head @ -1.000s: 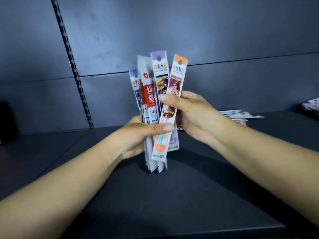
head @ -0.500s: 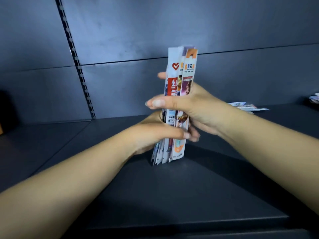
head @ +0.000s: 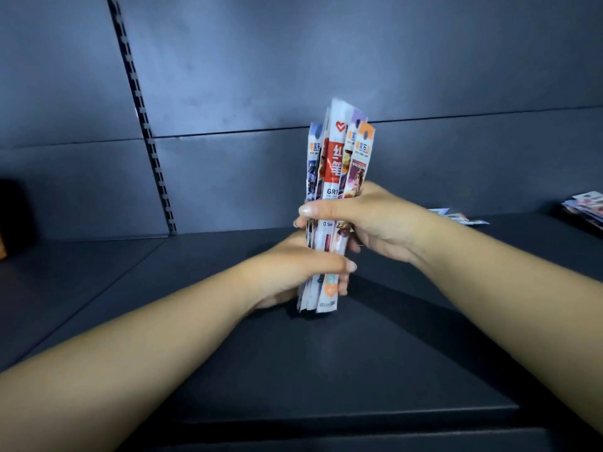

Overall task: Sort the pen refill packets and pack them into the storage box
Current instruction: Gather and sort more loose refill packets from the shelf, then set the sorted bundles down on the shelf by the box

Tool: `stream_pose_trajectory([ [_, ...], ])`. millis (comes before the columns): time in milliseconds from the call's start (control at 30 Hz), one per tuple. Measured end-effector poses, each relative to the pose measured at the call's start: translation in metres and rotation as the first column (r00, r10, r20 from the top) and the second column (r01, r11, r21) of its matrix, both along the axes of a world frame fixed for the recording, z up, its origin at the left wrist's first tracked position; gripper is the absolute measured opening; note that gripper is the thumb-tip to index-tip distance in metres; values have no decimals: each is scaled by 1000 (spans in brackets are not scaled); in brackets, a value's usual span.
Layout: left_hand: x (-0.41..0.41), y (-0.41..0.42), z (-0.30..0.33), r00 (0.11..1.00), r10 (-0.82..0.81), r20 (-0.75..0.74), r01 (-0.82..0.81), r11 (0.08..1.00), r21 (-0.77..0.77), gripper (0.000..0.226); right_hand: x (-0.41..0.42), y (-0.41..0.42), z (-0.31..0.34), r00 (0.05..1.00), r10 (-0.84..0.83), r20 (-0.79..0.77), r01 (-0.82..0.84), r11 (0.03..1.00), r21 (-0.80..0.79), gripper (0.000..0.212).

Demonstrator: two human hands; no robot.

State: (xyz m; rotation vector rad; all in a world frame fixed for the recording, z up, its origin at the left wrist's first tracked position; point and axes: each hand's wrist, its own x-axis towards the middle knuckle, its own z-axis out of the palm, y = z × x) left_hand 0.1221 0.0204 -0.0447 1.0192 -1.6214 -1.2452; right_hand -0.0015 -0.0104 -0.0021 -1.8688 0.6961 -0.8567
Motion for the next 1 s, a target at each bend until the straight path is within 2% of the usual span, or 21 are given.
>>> stream_pose_trajectory([
  [100,-30,4,2,998,10,-59,-8,999,38,10,-23,1,6,998,-65,11,65,997,41,10],
  [200,-75,-4,8,1000,7,9,-7,1000,13,10,-67,-4,11,984,-180,-5,180,982,-50,13],
  [300,-134,-23,14,996,-10,85,15,998,-63,20,-128,-15,14,953,-302,15,302,951,-60,15],
  [367,-183,-39,14,997,0,74,6,996,-90,23,-180,-29,15,934,-356,28,356,934,-11,15],
  [433,-233,-56,11,999,8,33,-6,998,-64,25,-231,-47,17,925,-379,-30,380,925,15,15],
  [500,-284,-77,6,1000,11,7,-11,999,-40,36,-283,-65,21,914,-385,-128,392,919,38,23],
  [600,-333,-108,2,997,72,2,-72,997,-12,68,-341,-89,23,893,-383,-237,408,911,63,42],
  [633,-342,-119,2,994,105,-17,-105,994,4,71,-358,-100,24,877,-418,-235,441,896,49,49],
  [700,-349,-142,0,981,189,-43,-188,982,30,62,-390,-122,19,813,-552,-183,560,829,-11,50],
  [800,-355,-159,-2,943,320,91,-320,947,-20,47,-429,-148,0,719,-669,-187,669,740,-72,57],
  [833,-358,-162,-3,924,348,159,-346,937,-41,42,-438,-152,-8,707,-672,-221,676,733,-70,60],
  [933,-368,-164,-6,868,367,334,-351,930,-110,6,-449,-164,-23,709,-643,-290,661,749,-45,67],
  [967,-373,-162,-6,836,374,402,-358,926,-116,12,-446,-167,-24,711,-634,-304,655,755,-42,70],
  [1000,-377,-162,-7,793,392,467,-373,918,-137,32,-443,-170,-27,717,-620,-318,642,765,-45,71],
])
